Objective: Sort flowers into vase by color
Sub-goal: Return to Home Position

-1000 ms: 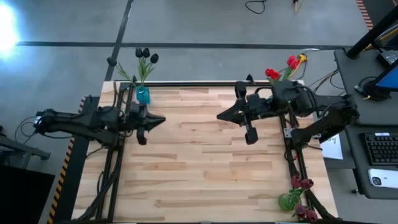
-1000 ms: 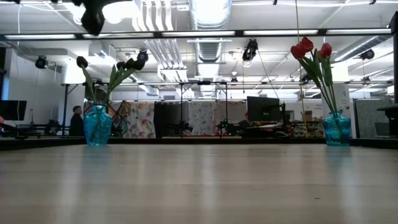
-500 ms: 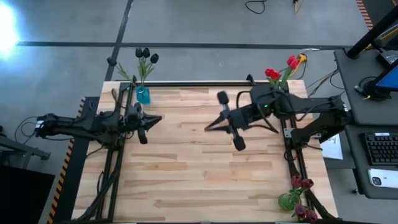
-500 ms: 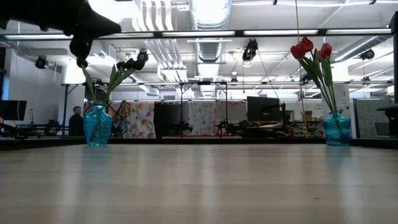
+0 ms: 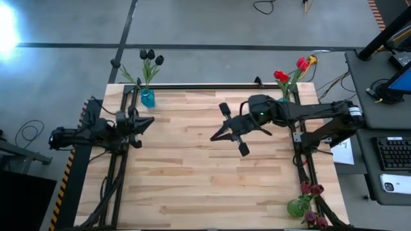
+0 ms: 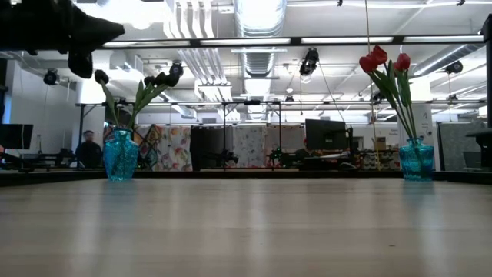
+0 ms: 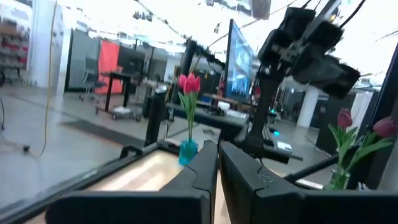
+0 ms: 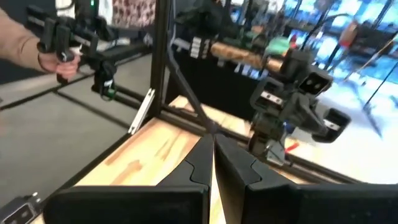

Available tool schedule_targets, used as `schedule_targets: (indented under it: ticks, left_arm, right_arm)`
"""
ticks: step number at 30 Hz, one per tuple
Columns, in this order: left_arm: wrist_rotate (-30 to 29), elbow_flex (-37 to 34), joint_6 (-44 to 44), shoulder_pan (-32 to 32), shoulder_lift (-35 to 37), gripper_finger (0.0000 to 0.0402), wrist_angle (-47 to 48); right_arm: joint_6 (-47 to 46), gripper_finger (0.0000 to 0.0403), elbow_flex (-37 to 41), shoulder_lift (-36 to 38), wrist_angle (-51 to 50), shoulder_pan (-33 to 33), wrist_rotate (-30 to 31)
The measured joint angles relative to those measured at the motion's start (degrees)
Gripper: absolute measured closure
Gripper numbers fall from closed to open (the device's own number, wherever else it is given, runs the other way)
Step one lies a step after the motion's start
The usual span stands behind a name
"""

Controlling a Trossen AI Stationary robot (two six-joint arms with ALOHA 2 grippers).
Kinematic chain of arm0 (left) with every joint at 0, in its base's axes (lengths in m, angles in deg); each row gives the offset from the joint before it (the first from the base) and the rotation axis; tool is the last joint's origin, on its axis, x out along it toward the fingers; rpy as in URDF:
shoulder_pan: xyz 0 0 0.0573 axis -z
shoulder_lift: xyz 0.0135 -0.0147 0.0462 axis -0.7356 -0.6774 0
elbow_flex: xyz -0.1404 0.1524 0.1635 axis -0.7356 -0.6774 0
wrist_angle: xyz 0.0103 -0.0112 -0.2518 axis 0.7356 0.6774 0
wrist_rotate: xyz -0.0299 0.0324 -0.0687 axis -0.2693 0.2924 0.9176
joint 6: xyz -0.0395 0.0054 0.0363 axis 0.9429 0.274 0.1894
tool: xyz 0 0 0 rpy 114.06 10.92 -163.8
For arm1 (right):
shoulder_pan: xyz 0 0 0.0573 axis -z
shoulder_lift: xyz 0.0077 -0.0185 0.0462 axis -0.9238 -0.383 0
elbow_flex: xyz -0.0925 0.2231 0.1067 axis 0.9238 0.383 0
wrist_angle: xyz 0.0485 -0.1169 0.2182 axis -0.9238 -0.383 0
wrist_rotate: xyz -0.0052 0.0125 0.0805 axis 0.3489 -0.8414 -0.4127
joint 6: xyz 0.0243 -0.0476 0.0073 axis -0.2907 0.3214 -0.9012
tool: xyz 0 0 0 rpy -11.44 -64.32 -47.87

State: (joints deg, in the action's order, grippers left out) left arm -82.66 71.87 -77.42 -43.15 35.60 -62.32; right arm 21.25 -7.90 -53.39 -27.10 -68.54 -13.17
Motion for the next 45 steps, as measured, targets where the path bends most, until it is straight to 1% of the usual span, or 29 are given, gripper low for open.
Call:
schedule_targets:
  ticks: [2, 4, 10, 12, 16, 18, 20, 22, 24, 28, 31, 33, 37, 45]
  left_arm:
    - [0.0, -0.7, -1.4, 0.0, 2.8, 0.0396, 1.4]
    - [0.1, -0.8, -2.4, 0.0, 2.7, 0.0396, 1.5]
    - [4.0, -1.8, -6.8, 0.1, 1.7, 0.0396, 3.1]
    - [4.0, -2.1, -6.9, 0.1, 2.0, 0.0396, 3.6]
    - [3.8, -3.1, -4.4, 0.1, 2.6, 0.0396, 7.0]
    - [3.8, -3.7, -3.9, 0.1, 2.7, 0.0396, 7.4]
    - [3.7, -4.1, -3.9, 0.1, 2.7, 0.0396, 7.3]
    - [3.7, -4.3, -4.3, 0.1, 2.7, 0.0396, 7.4]
    - [3.6, -4.3, -4.8, 0.1, 2.7, 0.0396, 7.5]
    - [3.6, -4.3, -6.9, 0.1, 2.7, 0.0396, 7.6]
    - [4.0, -4.3, -8.5, 0.1, 2.7, 0.0396, 7.8]
    - [4.1, -4.3, -8.8, 0.1, 2.7, 0.0396, 8.3]
    - [4.1, -4.3, -9.1, 0.1, 2.7, 0.0396, 9.4]
    - [4.1, -4.3, -9.4, 0.1, 2.7, 0.0396, 10.5]
  right_arm:
    - [-0.6, 0.0393, 4.8, 2.1, 4.8, 0.0, 0.5]
    - [-2.3, 0.0393, 9.7, 4.0, 8.8, 0.0, 0.6]
    - [-11.4, 0.0393, 24.4, 8.8, 20.8, 0.0, 0.6]
    - [-12.0, 0.0393, 29.3, 10.9, 24.4, 0.0, 0.6]
    - [-12.1, 0.0393, 37.8, 14.9, 31.5, 0.1, 4.9]
    - [-14.2, 0.0393, 40.8, 17.8, 33.4, 1.0, 5.3]
    - [-17.3, 0.0393, 43.5, 21.6, 33.1, 2.4, 5.0]
    - [-18.3, 0.0393, 45.7, 25.5, 31.9, 3.5, 5.0]
    - [-16.9, 0.0393, 47.7, 29.6, 28.8, 4.2, 4.7]
    - [-14.0, 0.0393, 52.1, 37.4, 26.4, 4.5, 5.9]
    - [-13.9, 0.0393, 55.7, 42.6, 26.0, 4.5, 6.5]
    - [-15.4, 0.0393, 58.0, 45.9, 26.0, 4.5, 7.2]
    - [-20.4, 0.0393, 62.0, 50.9, 24.4, 4.5, 11.0]
    - [-20.6, 0.0393, 68.2, 57.1, 26.1, 4.5, 10.8]
